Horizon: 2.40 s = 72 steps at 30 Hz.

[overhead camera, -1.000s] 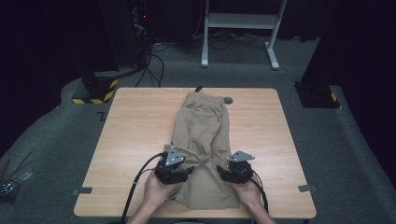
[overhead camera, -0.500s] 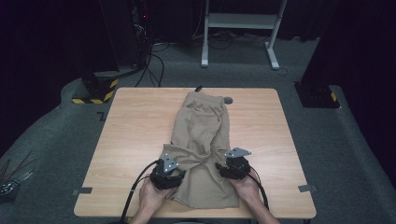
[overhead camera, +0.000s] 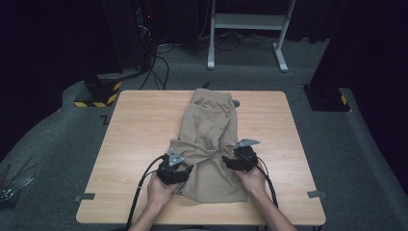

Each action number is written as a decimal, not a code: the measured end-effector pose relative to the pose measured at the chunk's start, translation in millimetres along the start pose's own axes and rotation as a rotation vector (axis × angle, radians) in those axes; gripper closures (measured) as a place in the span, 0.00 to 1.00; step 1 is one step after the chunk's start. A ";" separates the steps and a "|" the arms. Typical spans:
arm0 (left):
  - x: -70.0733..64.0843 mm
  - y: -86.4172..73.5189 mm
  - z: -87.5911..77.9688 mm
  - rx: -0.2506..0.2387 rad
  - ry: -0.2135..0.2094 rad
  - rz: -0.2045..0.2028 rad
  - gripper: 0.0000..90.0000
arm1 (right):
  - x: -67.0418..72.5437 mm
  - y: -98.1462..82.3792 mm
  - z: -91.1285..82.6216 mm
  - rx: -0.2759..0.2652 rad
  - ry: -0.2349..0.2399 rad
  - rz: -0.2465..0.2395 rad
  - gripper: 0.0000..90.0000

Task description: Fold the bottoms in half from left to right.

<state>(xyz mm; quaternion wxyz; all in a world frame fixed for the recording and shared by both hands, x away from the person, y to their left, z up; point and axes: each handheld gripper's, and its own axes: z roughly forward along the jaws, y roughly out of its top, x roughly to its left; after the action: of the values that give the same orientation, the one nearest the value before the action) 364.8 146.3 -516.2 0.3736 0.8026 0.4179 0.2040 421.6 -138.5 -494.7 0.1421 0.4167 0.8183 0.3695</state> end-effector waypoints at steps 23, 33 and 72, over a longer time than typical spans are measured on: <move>54.5 -54.3 -55.4 -0.048 0.048 -0.257 0.40 | 72.8 82.6 50.8 0.018 0.138 -0.162 0.59; 68.8 -59.2 -65.2 -0.086 0.047 -0.276 0.39 | 74.5 81.4 64.2 0.084 0.151 -0.229 0.97; 29.6 2.7 5.4 -0.010 -0.044 -0.168 0.40 | 8.7 -35.2 -38.6 0.001 0.149 -0.152 0.88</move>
<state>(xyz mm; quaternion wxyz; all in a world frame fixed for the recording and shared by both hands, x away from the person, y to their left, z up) 386.4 167.3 -517.1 0.4025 0.7672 0.4743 0.1564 375.1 -163.8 -493.0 0.1083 0.3249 0.8559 0.3874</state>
